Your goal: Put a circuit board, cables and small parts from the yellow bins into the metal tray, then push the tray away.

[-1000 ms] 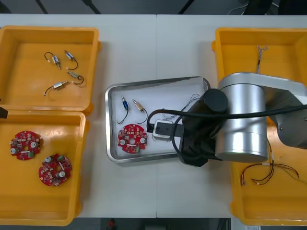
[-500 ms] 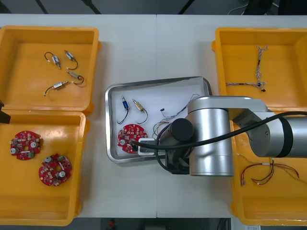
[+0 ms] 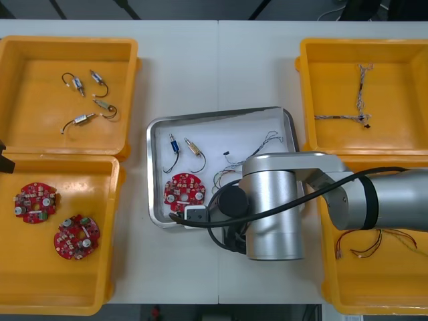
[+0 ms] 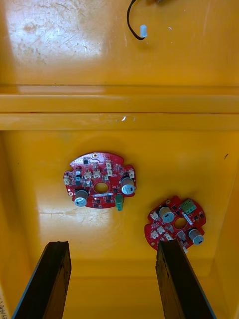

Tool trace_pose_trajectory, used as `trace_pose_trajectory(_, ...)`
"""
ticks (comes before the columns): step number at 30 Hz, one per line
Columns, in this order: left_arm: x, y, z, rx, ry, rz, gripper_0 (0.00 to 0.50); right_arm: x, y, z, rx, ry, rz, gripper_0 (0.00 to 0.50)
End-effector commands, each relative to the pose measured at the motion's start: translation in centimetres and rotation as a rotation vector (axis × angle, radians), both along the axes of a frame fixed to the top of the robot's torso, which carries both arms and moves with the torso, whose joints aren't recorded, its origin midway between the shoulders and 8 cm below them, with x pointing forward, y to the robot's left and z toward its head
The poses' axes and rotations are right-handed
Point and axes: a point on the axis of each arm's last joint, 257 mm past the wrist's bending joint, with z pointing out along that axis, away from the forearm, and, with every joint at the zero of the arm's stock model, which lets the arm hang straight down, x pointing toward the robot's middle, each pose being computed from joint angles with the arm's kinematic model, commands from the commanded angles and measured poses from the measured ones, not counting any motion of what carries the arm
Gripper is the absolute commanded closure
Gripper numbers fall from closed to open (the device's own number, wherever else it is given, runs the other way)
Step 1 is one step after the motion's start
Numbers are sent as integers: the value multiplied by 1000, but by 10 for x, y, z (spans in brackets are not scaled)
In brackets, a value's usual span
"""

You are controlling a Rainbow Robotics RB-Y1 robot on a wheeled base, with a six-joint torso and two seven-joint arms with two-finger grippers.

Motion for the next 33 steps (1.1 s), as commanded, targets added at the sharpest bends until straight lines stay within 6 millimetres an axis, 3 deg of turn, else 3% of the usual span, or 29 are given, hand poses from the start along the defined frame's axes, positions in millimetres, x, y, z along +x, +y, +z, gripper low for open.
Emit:
trace_pose_trajectory(1, -6, 5, 2, 20, 10, 29, 0, 3, 23, 5, 8, -35, 55, 0)
trace_pose_trajectory(11, -6, 5, 2, 20, 10, 29, 0, 5, 26, -1, 19, -44, 64, 0)
trace_pose_trajectory(12, -6, 5, 2, 20, 10, 29, 0, 4, 27, -2, 19, -44, 67, 21)
trace_pose_trajectory(13, -6, 5, 2, 20, 10, 29, 0, 4, 28, -2, 20, -44, 71, 153)
trace_pose_trajectory(16, -6, 5, 2, 20, 10, 29, 0, 4, 27, -3, 18, -44, 69, 430)
trace_pose_trajectory(19, -6, 5, 2, 20, 10, 29, 0, 5, 26, -3, 15, -47, 73, 498)
trace_pose_trajectory(33, -6, 5, 2, 20, 10, 29, 0, 25, 23, 9, 23, -121, 47, 500)
